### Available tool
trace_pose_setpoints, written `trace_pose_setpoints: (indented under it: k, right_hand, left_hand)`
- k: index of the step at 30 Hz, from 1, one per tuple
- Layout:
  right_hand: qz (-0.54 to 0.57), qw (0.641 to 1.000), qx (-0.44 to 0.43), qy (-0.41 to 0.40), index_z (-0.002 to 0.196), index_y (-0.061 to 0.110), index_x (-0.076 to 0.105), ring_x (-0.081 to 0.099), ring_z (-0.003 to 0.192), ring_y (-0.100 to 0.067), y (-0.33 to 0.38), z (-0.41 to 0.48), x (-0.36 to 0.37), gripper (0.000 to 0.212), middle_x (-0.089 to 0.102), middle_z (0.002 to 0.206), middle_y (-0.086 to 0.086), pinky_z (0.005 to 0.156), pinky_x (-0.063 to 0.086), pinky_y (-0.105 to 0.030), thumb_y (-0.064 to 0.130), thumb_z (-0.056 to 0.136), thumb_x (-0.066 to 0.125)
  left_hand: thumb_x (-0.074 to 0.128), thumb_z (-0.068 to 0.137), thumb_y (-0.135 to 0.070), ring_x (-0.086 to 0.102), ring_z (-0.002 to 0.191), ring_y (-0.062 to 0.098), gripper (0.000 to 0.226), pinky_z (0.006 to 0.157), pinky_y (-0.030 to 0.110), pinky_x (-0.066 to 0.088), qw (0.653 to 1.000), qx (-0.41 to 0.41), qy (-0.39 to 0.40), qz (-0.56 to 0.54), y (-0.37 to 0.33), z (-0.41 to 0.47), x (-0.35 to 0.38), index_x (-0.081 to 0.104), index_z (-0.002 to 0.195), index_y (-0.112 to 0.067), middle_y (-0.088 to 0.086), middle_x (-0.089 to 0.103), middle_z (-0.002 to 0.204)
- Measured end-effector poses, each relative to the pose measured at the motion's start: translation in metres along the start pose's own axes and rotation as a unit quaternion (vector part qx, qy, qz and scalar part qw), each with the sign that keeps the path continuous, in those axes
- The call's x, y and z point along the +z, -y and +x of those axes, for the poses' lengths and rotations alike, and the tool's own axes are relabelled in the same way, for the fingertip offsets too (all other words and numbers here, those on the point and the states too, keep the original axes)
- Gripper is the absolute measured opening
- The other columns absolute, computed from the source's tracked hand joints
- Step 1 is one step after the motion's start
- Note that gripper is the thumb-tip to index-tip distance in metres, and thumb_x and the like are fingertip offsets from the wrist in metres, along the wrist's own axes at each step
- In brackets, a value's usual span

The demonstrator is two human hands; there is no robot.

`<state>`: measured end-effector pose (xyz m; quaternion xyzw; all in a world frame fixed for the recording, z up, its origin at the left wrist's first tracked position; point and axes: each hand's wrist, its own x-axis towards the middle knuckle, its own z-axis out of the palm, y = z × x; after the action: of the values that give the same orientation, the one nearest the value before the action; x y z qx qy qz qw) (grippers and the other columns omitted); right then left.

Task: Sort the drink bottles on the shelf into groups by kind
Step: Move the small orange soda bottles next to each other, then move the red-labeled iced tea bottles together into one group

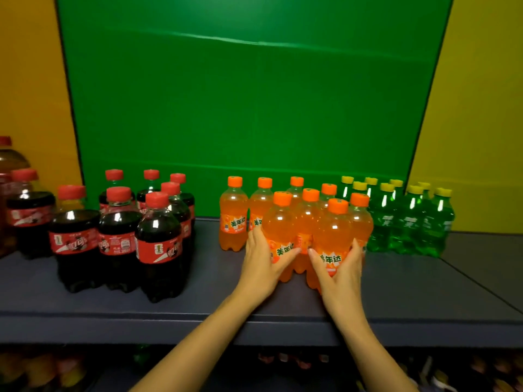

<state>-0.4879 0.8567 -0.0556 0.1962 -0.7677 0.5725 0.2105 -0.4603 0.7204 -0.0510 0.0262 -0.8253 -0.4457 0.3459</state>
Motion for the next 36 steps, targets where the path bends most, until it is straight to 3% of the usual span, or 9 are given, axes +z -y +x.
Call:
trace_pose_setpoints:
  k: [7,13,17,20,21,25,29,32,36]
  right_hand:
    - [-0.051,0.998,-0.021,0.009,0.146,0.003,0.006,0.009,0.144,-0.026,-0.003,-0.001,0.003,0.085,0.013,0.154,-0.015,0.115,0.014,-0.038,0.038,0.086,0.056]
    - [-0.073,0.996,-0.056,0.013,0.147,0.008,0.001,0.013,0.143,-0.028,0.000,-0.005,0.005,0.088,0.014,0.154,-0.016,0.113,0.018,-0.041,0.034,0.085,0.059]
    - [-0.065,0.995,-0.076,-0.017,0.146,0.009,0.009,0.019,0.139,-0.030,0.001,-0.009,0.002,0.085,0.021,0.151,-0.018,0.112,0.019,-0.044,0.032,0.084,0.063]
    - [-0.064,0.987,-0.124,-0.075,0.143,0.007,0.018,0.020,0.136,-0.030,0.007,-0.018,0.001,0.091,0.021,0.148,-0.015,0.111,0.017,-0.043,0.064,0.078,0.045]
    - [-0.054,0.985,-0.141,-0.082,0.142,0.008,0.021,0.021,0.134,-0.029,0.011,-0.022,0.002,0.090,0.022,0.147,-0.012,0.110,0.019,-0.044,0.065,0.076,0.043]
    - [-0.034,0.980,-0.171,-0.098,0.130,0.012,0.039,0.026,0.129,-0.030,0.042,-0.038,0.013,0.065,0.031,0.139,-0.009,0.106,0.025,-0.054,0.040,0.073,0.051]
    - [-0.010,0.975,-0.199,-0.095,0.125,0.010,0.045,0.032,0.130,-0.038,0.073,-0.055,0.037,0.059,0.036,0.139,-0.016,0.107,0.029,-0.054,0.041,0.074,0.049]
    - [0.030,0.970,-0.236,-0.052,0.118,0.006,0.051,0.042,0.121,-0.033,0.100,-0.072,0.065,0.050,0.045,0.127,-0.018,0.103,0.031,-0.038,0.035,0.077,0.049]
    - [0.102,0.955,-0.278,0.031,0.107,0.019,0.055,0.051,0.102,-0.013,0.143,-0.101,0.121,0.029,0.054,0.106,-0.002,0.091,0.036,-0.014,0.030,0.081,0.049]
  left_hand:
    - [0.065,0.079,-0.046,0.042,0.128,0.016,0.077,0.102,0.038,0.041,0.999,0.005,-0.009,0.035,0.001,-0.002,0.001,0.024,0.137,-0.015,0.001,0.043,0.139]
    - [0.063,0.079,-0.051,0.045,0.127,0.016,0.079,0.102,0.042,0.042,0.999,-0.025,0.005,0.026,0.001,-0.005,-0.003,0.019,0.139,-0.023,-0.003,0.045,0.140]
    - [0.063,0.080,-0.048,0.041,0.129,0.015,0.080,0.105,0.041,0.038,0.998,-0.027,0.020,0.058,0.000,-0.018,-0.022,0.020,0.141,-0.019,-0.002,0.039,0.143]
    - [0.059,0.078,-0.050,0.049,0.112,0.007,0.060,0.095,0.029,0.043,0.998,0.015,-0.007,0.055,-0.007,-0.038,-0.060,0.042,0.128,-0.022,-0.006,0.051,0.125]
    - [0.056,0.076,-0.052,0.053,0.102,0.004,0.051,0.088,0.026,0.045,0.998,0.030,-0.020,0.052,-0.010,-0.045,-0.077,0.050,0.118,-0.023,-0.008,0.056,0.115]
    - [0.060,0.078,-0.039,0.058,0.071,0.005,0.021,0.064,0.021,0.047,0.995,0.034,-0.087,0.040,-0.012,-0.075,-0.149,0.064,0.085,-0.020,-0.010,0.063,0.075]
    - [0.060,0.081,-0.033,0.061,0.066,0.012,0.014,0.061,0.029,0.049,0.984,0.017,-0.154,0.088,0.001,-0.104,-0.224,0.063,0.075,-0.021,-0.002,0.066,0.070]
    - [0.059,0.081,-0.033,0.062,0.068,0.012,0.015,0.062,0.031,0.049,0.973,-0.002,-0.198,0.120,0.021,-0.118,-0.280,0.063,0.072,-0.021,-0.002,0.065,0.071]
    - [0.065,0.084,-0.020,0.064,0.071,0.010,0.008,0.065,0.029,0.050,0.957,-0.026,-0.250,0.143,0.053,-0.130,-0.356,0.064,0.076,-0.021,-0.004,0.066,0.076]
